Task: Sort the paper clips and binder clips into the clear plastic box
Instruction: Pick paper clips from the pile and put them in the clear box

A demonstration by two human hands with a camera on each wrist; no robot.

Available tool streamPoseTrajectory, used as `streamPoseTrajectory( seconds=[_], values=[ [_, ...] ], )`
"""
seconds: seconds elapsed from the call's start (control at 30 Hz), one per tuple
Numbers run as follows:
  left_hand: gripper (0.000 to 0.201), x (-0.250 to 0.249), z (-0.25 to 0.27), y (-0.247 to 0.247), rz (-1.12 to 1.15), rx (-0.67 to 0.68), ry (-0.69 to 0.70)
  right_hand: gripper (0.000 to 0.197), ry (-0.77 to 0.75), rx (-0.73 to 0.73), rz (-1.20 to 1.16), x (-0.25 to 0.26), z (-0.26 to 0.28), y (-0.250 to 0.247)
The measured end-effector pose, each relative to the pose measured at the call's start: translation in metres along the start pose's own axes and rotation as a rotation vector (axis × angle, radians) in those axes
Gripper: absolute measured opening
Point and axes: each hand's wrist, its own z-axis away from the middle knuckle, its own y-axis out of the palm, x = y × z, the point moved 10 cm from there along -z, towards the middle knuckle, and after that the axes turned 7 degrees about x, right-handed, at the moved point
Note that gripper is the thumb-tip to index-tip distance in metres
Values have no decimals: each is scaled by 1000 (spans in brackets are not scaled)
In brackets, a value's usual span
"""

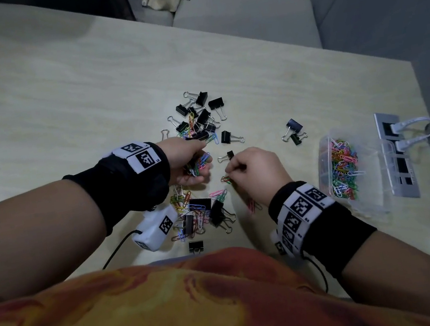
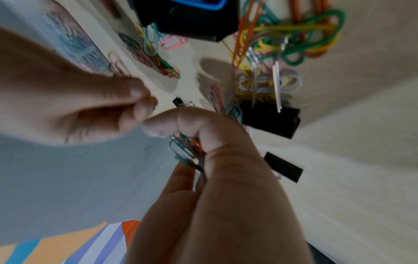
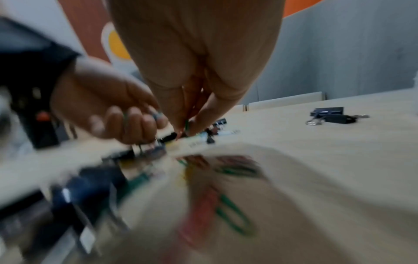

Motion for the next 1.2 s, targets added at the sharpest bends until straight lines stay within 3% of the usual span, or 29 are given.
streamPoseTrajectory(
  seconds=[0.1,0.17,0.33,0.43,0.5,0.73,0.87,1.0,1.07,1.2],
  values=[
    [45,-1,0,10,-14,25,9,14,-42,-65,-274,25,4,-8],
    [43,-3,0,14,-7,39,27,12,-96,-42,-327,42,4,-6],
    [26,-2,3,2,-7,25,3,16,-347,-82,-67,65,18,-12],
    [29,-1,5,-10,34,-18,-25,33,-496,196,318,64,31,34],
    [31,-5,7,-16,38,-52,-6,45,-480,345,512,47,38,66],
    [34,-11,11,-17,16,-64,28,17,-441,265,415,31,34,72],
    [33,-10,12,-18,23,-63,29,15,-323,184,209,27,25,36],
    [33,-8,13,-22,34,-69,25,14,-179,-50,71,14,12,-24],
    [33,-8,13,-22,34,-72,24,18,-126,-78,85,7,3,-39],
    [32,-10,14,-23,46,-81,29,39,-81,26,353,12,-5,-23]
  ],
)
